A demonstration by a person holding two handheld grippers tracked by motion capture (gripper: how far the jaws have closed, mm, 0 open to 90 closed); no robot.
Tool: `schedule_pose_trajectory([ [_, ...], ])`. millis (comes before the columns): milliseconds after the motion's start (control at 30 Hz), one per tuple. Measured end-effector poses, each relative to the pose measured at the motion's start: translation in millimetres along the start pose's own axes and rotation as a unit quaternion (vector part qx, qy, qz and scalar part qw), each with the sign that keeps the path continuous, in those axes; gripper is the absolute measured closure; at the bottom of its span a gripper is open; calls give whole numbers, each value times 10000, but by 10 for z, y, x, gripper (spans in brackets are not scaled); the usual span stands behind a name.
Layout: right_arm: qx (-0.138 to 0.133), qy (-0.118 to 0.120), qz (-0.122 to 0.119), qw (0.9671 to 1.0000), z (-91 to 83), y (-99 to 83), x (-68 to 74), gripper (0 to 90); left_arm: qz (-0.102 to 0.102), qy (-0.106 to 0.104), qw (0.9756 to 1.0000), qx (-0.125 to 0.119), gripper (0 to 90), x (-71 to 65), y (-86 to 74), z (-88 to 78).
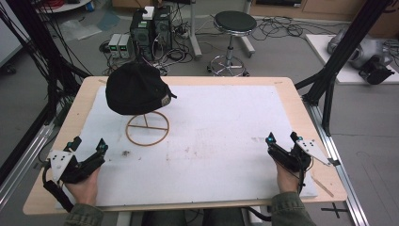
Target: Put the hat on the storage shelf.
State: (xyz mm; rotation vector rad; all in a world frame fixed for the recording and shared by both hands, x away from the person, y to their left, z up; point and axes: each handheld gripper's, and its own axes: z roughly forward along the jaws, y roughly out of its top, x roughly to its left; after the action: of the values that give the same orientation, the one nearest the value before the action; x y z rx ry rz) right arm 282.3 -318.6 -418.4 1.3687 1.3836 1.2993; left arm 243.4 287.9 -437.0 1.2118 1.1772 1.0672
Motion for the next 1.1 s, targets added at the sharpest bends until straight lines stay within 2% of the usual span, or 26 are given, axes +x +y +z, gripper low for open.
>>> schedule_pose_trajectory([
  [433,61,-49,-7,10000,38,-56,-29,142,-7,-5,10000,40,179,12,-11,-7],
  [1100,215,44,59,9997,51,-77,-29,142,-16,2,10000,50,179,21,-11,-10],
])
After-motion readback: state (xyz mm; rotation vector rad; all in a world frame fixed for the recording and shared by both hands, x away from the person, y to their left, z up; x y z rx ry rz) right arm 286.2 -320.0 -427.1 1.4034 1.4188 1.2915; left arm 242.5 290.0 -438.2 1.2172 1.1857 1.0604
